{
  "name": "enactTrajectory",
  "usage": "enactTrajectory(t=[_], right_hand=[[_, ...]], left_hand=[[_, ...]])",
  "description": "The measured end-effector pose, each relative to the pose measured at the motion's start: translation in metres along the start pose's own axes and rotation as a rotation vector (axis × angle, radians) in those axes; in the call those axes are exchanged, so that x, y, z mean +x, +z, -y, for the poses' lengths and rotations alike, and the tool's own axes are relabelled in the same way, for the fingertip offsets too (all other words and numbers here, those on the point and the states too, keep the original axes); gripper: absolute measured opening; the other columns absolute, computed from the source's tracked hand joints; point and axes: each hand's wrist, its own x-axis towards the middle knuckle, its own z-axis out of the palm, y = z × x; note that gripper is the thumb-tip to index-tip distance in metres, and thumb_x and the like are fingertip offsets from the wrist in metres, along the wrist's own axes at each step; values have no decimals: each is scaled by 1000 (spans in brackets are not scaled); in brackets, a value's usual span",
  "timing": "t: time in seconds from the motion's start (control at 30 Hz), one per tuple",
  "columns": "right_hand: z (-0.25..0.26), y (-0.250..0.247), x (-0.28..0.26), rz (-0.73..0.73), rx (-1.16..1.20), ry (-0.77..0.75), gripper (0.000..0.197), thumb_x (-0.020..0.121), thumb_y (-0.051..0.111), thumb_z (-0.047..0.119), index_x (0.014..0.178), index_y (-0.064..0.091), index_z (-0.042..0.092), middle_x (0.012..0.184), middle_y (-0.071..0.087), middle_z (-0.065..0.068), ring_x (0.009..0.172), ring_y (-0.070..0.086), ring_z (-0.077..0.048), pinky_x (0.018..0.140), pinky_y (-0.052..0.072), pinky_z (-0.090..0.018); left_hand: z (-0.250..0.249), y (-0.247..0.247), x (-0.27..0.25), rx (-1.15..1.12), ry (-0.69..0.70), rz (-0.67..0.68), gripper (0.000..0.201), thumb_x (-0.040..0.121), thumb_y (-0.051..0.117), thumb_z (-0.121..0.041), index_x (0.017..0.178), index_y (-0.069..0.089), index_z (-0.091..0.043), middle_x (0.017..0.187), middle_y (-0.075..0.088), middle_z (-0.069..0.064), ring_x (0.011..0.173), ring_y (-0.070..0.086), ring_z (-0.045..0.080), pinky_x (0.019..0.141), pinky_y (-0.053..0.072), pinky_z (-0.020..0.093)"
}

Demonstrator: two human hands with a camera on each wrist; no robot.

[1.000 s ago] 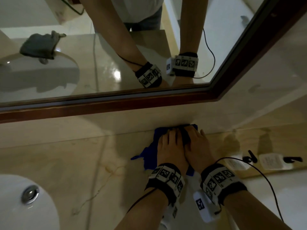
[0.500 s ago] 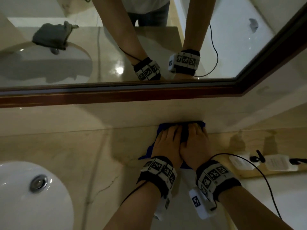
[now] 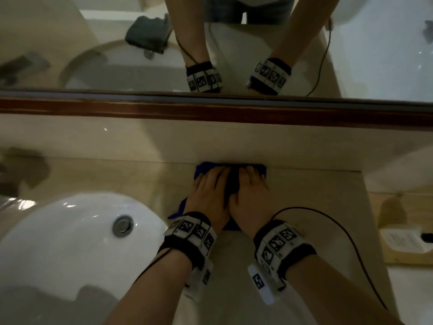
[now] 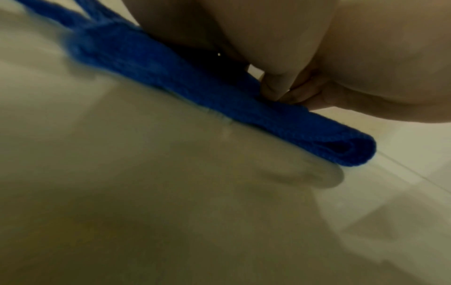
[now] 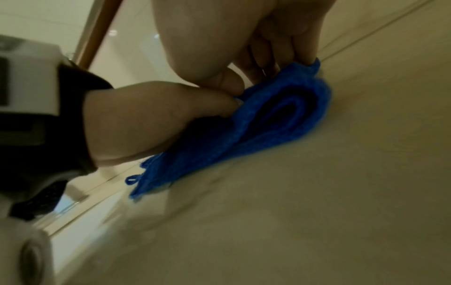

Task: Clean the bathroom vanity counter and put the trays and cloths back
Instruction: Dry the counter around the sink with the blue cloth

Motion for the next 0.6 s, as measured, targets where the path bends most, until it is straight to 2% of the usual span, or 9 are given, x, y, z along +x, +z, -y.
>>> enactTrajectory(t=[0.07, 0.17, 0.27, 0.33, 0.37, 0.47, 0.6], right_hand=[[28, 7, 1, 3, -10, -56, 66, 77, 31, 27, 130, 50, -6, 131, 53, -26, 118, 55, -40, 104, 42, -48], [69, 20, 5, 40, -42, -134, 61, 85, 44, 22, 139, 39, -4, 141, 43, -24, 129, 44, -38, 113, 31, -45], [109, 36, 9, 65, -64, -140, 62, 81, 35, 27, 135, 45, -3, 135, 50, -23, 122, 50, -37, 110, 36, -45], [132, 45, 13, 87, -52, -146, 67, 79, 25, 31, 130, 51, -3, 126, 56, -22, 113, 57, -36, 104, 43, -44], [143, 48, 14, 84, -51, -162, 66, 79, 26, 31, 128, 52, -3, 124, 57, -22, 110, 58, -36, 102, 45, -44], [172, 56, 17, 120, -117, -252, 60, 80, 49, 27, 131, 49, -3, 126, 55, -21, 114, 56, -34, 104, 43, -43], [205, 68, 22, 141, -169, -306, 67, 67, 73, 32, 122, 58, -3, 118, 62, -21, 106, 62, -33, 95, 51, -42]], left_hand=[[26, -13, -8, -8, -36, -11, 65, 92, 45, -39, 150, 18, -25, 151, 22, -5, 139, 21, 11, 120, 9, 35], [69, -32, -20, -7, -78, -18, 64, 91, 44, -40, 148, 22, -24, 150, 26, -5, 138, 25, 13, 118, 15, 37], [108, -52, -32, -8, -100, -31, 66, 86, 30, -48, 146, 27, -23, 147, 32, -5, 135, 30, 13, 116, 22, 40], [129, -63, -39, -17, -115, -45, 68, 83, 26, -50, 145, 30, -23, 146, 34, -5, 133, 32, 13, 115, 24, 40], [139, -68, -42, -18, -125, -55, 69, 82, 26, -50, 145, 31, -23, 146, 35, -6, 132, 32, 13, 114, 25, 40], [169, -80, -50, -7, -154, -66, 72, 80, 26, -51, 145, 31, -23, 146, 35, -5, 133, 33, 14, 114, 25, 41], [205, -92, -61, 10, -198, -81, 76, 78, 26, -55, 147, 29, -22, 148, 32, -4, 135, 30, 13, 116, 23, 41]])
